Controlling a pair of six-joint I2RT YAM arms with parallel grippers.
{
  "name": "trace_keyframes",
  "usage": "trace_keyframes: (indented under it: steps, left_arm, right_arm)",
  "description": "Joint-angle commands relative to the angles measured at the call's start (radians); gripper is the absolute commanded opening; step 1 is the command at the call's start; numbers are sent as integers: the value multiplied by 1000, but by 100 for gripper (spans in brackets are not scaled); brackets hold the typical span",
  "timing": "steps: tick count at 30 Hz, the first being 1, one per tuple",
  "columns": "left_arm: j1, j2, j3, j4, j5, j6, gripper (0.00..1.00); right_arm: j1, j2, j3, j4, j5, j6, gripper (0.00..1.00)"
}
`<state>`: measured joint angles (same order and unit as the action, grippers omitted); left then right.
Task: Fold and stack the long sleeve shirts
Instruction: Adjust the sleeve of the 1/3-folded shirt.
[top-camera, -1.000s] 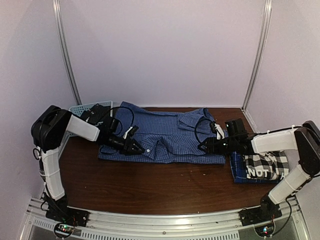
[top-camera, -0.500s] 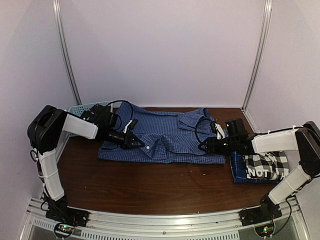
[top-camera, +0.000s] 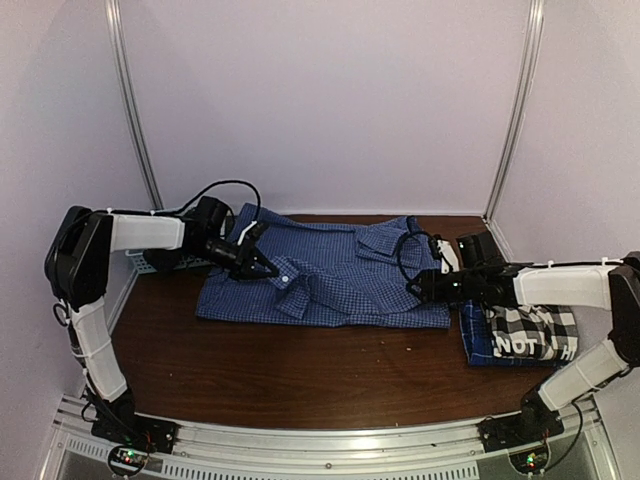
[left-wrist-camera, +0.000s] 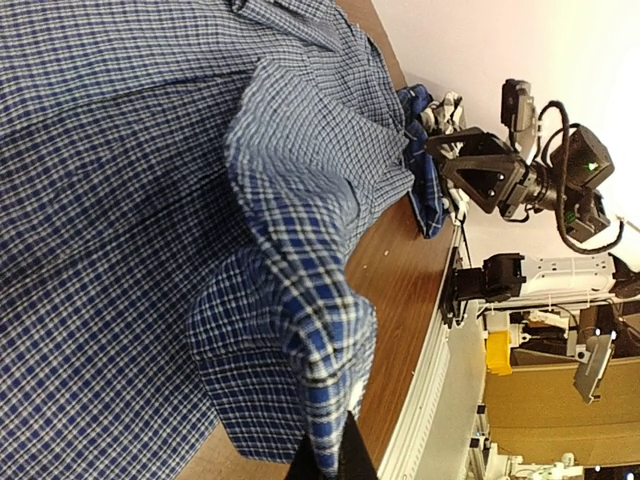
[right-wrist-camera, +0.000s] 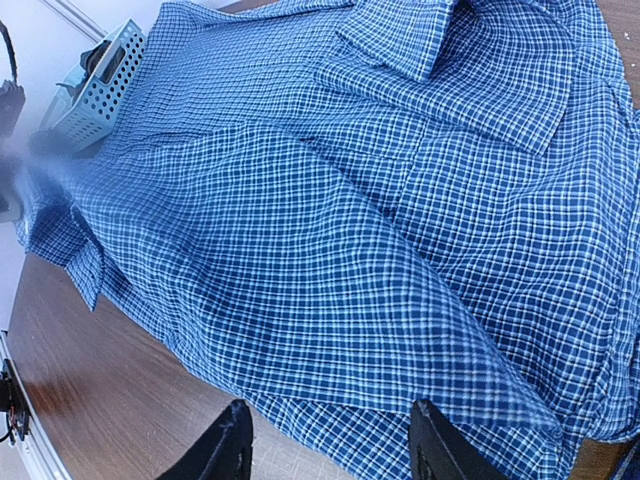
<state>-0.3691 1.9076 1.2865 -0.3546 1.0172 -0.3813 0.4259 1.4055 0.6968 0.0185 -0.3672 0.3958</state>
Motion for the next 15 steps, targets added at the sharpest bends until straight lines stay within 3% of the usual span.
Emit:
trace_keyframes:
  steps: [1, 5, 9, 15]
  left_arm:
    - [58, 28, 28, -134, 36, 70, 0]
    - [79, 65, 27, -166, 1, 102, 4]
    - [84, 117, 37, -164, -65, 117, 13]
    - [106, 137, 3, -81, -98, 76, 35]
  right_arm:
    - [4, -33, -8, 7, 31, -11, 54]
    - [4, -24, -18, 25, 31, -13, 54]
    - [4, -5, -26, 41, 24, -12, 54]
    - [4, 7, -37, 54, 18, -12, 54]
